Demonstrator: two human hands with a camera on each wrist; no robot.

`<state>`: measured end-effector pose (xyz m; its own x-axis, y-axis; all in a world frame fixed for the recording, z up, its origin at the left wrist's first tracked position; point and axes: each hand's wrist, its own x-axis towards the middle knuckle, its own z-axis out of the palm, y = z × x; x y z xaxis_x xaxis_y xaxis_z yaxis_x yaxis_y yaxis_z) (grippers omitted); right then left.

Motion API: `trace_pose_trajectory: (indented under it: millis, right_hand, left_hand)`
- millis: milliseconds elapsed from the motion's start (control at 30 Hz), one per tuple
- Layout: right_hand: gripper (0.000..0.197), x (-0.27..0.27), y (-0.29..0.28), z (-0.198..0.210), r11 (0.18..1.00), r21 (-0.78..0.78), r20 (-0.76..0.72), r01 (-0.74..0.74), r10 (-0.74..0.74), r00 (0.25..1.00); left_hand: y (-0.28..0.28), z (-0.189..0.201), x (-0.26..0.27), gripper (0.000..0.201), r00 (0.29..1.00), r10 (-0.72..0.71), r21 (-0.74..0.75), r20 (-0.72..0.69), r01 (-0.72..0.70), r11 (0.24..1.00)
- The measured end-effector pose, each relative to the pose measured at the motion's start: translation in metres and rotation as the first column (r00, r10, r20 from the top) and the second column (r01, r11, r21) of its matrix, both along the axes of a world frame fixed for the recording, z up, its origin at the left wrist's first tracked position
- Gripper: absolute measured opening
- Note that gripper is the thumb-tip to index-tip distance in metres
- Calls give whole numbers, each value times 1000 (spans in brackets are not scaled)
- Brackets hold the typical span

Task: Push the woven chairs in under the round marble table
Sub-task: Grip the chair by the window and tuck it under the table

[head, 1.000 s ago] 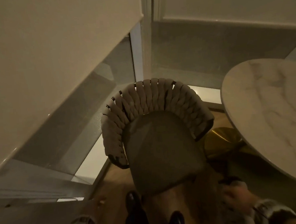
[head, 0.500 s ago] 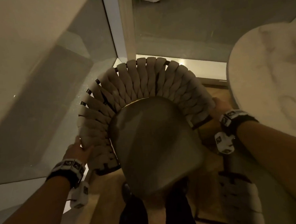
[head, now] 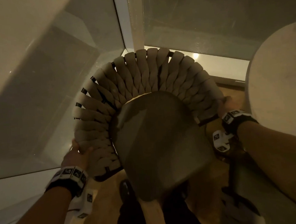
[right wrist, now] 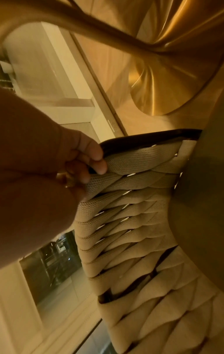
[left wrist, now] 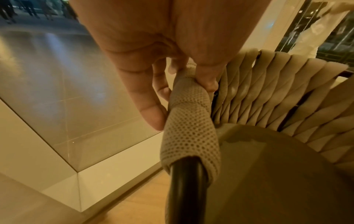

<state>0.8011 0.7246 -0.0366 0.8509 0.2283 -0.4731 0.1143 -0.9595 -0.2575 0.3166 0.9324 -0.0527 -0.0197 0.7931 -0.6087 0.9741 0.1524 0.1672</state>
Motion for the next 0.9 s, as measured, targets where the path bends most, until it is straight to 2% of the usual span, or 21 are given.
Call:
trace_pose_trajectory:
  millis: [67, 133, 200, 267, 367, 433, 500, 567, 600, 666, 700, 766, 833, 900]
  right_hand:
    - [42, 20, 24, 5, 997, 10, 8, -71, 71, 997]
    - [52, 42, 54, 6, 986, 21, -13, -168, 169, 986]
    - [65, 64, 86, -1, 943, 39, 12, -331, 331, 943]
    - [68, 77, 114, -3, 890, 88, 73, -448, 443, 894]
    - [61, 50, 129, 29, 810, 39, 8, -585, 585, 811]
    - [55, 24, 125, 45, 786, 87, -38, -612, 617, 786]
    - [46, -8, 110, 48, 763, 120, -85, -635, 646, 759]
    - [37, -52, 91, 52, 714, 116, -168, -691, 699, 695]
    - [36, -75, 82, 53, 673, 115, -214, -731, 735, 643]
    - [37, -124, 67, 57, 604, 126, -307, -787, 778, 548]
    - [38, -146, 63, 58, 582, 143, -334, -801, 790, 514]
    - [41, -192, 60, 54, 567, 180, -397, -804, 790, 468]
    - [49, -235, 62, 45, 569, 212, -436, -795, 783, 444]
    - [58, -276, 68, 37, 577, 213, -436, -788, 778, 452]
  left_hand:
    - [-9, -1, 14, 83, 999, 36, 15, 14, -36, 999]
    - [-18, -3, 32, 79, 998, 53, 40, 14, -53, 998]
    - [-24, -8, 51, 82, 996, 85, 65, 22, -86, 994]
    - [-30, -10, 73, 81, 992, 127, 95, 14, -128, 987]
    - [-45, -2, 102, 72, 990, 124, 99, -67, -117, 988]
    - [-51, 9, 107, 64, 994, 32, 70, -105, -24, 997]
    - [-47, 23, 100, 51, 978, -122, 86, -169, 138, 987]
    - [-34, 36, 85, 37, 941, -265, 154, -213, 300, 942]
    - [-24, 40, 77, 41, 922, -313, 206, -230, 360, 910]
    - [-2, 40, 66, 61, 847, -458, 305, -270, 526, 794]
    - [10, 39, 65, 66, 768, -564, 327, -305, 640, 695]
    - [33, 27, 62, 74, 571, -723, 258, -390, 821, 509]
    - [46, 23, 61, 81, 405, -811, 126, -422, 912, 390]
    - [53, 24, 59, 73, 304, -852, 72, -426, 950, 303]
